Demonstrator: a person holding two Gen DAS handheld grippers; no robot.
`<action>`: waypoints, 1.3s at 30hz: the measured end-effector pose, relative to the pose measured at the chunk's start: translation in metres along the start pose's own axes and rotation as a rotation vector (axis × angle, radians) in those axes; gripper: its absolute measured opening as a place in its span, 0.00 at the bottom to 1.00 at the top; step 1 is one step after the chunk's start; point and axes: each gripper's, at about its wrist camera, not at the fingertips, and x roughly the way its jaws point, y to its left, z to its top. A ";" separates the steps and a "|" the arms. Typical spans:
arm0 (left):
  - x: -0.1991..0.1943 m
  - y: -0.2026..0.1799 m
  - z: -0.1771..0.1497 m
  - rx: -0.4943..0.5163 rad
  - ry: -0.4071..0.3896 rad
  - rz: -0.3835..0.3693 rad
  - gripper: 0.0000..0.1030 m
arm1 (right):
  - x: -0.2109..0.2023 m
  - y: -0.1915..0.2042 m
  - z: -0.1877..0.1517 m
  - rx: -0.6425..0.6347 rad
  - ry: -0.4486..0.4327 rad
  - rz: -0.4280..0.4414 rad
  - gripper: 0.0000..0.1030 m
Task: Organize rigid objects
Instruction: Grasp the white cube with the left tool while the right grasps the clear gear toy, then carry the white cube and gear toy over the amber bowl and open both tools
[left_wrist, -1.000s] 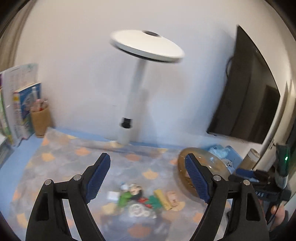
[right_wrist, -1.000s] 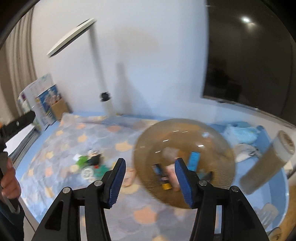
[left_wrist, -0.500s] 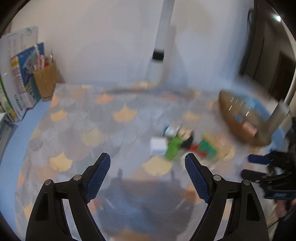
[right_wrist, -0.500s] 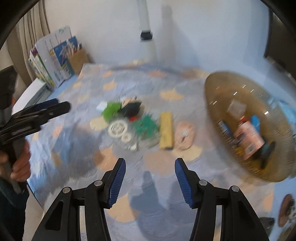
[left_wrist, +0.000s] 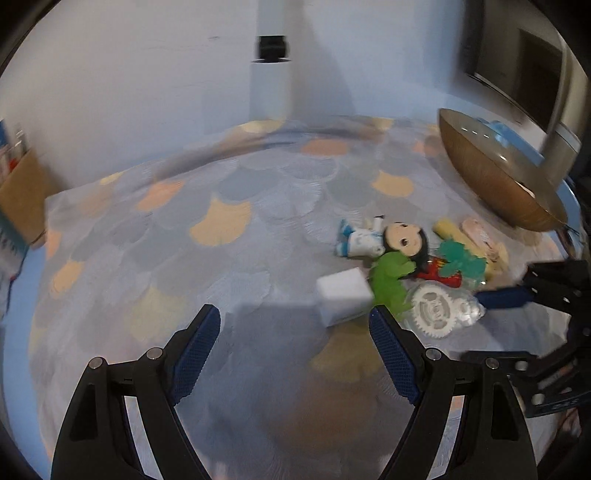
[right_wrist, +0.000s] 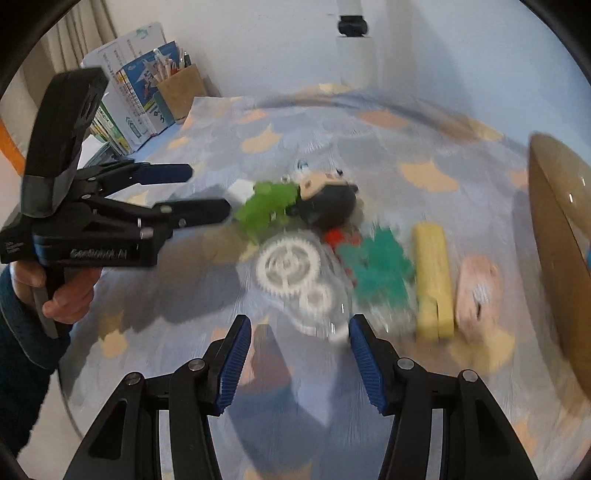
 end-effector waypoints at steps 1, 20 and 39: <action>0.004 -0.003 0.003 0.014 0.002 -0.004 0.79 | 0.003 0.001 0.003 -0.011 -0.010 -0.010 0.52; 0.013 -0.016 0.012 0.090 -0.006 -0.134 0.32 | -0.015 -0.005 -0.024 -0.046 -0.040 -0.074 0.34; -0.055 -0.070 -0.076 -0.081 -0.026 -0.019 0.31 | -0.069 -0.015 -0.104 0.028 -0.032 -0.089 0.35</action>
